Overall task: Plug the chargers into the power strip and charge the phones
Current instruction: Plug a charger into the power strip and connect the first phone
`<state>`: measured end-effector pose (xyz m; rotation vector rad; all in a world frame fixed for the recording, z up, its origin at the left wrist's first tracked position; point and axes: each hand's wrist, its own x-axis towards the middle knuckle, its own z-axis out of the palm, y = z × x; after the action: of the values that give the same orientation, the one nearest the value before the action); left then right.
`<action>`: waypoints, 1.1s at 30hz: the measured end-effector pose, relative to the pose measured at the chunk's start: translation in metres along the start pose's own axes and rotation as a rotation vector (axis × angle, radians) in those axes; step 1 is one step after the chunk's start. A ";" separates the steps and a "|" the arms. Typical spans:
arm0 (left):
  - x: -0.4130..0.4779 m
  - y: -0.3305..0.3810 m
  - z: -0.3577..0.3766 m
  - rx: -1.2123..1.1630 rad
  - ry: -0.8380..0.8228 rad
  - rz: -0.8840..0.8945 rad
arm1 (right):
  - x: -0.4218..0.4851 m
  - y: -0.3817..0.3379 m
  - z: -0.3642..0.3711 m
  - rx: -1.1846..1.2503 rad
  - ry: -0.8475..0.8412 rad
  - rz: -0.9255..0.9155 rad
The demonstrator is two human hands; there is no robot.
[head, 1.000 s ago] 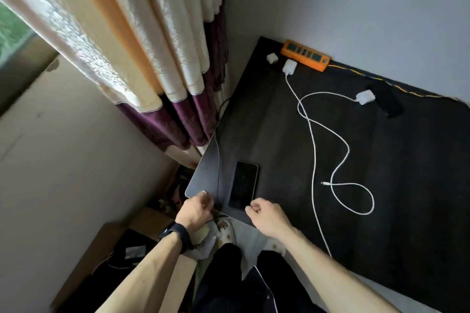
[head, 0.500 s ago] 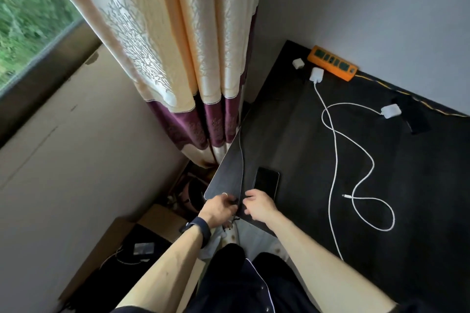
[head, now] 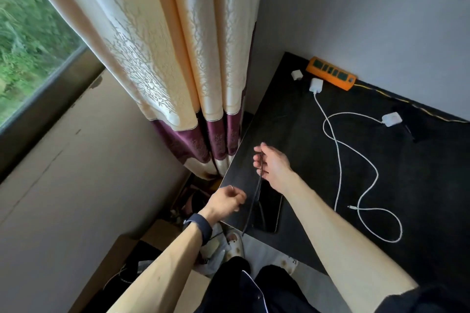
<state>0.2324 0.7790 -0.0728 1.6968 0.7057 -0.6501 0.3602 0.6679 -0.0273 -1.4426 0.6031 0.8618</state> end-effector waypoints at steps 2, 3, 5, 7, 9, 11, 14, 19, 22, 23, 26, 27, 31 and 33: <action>0.001 0.037 -0.012 -0.149 0.033 0.014 | -0.015 -0.025 -0.007 0.033 0.011 -0.135; 0.003 0.058 -0.016 -0.195 0.015 0.017 | -0.024 -0.032 -0.013 0.040 -0.005 -0.180; 0.015 0.095 -0.018 -0.294 -0.086 0.011 | -0.044 -0.034 -0.029 -0.014 -0.047 -0.221; 0.026 0.132 -0.011 -0.425 -0.193 0.023 | -0.063 -0.026 -0.050 -0.106 -0.075 -0.237; 0.032 0.166 0.002 -0.522 -0.237 0.051 | -0.075 -0.014 -0.073 -0.197 -0.111 -0.226; 0.027 0.191 0.014 -0.598 -0.256 0.089 | -0.078 -0.004 -0.093 -0.224 -0.129 -0.179; 0.028 0.206 0.030 -0.381 -0.304 0.232 | -0.061 -0.011 -0.119 0.074 -0.099 -0.055; 0.020 0.206 0.036 0.083 -0.625 0.236 | 0.005 -0.059 -0.140 0.582 -0.208 0.131; 0.022 0.199 0.037 0.207 -0.722 0.158 | 0.039 -0.082 -0.137 0.634 -0.107 0.190; 0.023 0.196 0.038 0.241 -0.735 0.126 | 0.049 -0.087 -0.138 0.619 -0.051 0.184; 0.031 0.189 0.038 0.402 -0.726 0.006 | 0.078 -0.093 -0.152 0.501 0.085 0.185; 0.033 0.187 0.037 0.472 -0.719 -0.032 | 0.084 -0.092 -0.160 0.443 0.106 0.198; 0.059 0.183 0.039 0.574 -0.564 -0.154 | 0.105 -0.095 -0.188 0.079 0.200 0.168; 0.075 0.190 0.040 0.457 -0.371 -0.126 | 0.104 -0.099 -0.194 -0.016 0.192 0.046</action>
<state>0.4210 0.7129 -0.0148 1.8755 0.4183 -1.2521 0.5279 0.4989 -0.0655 -1.5419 0.7772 0.7703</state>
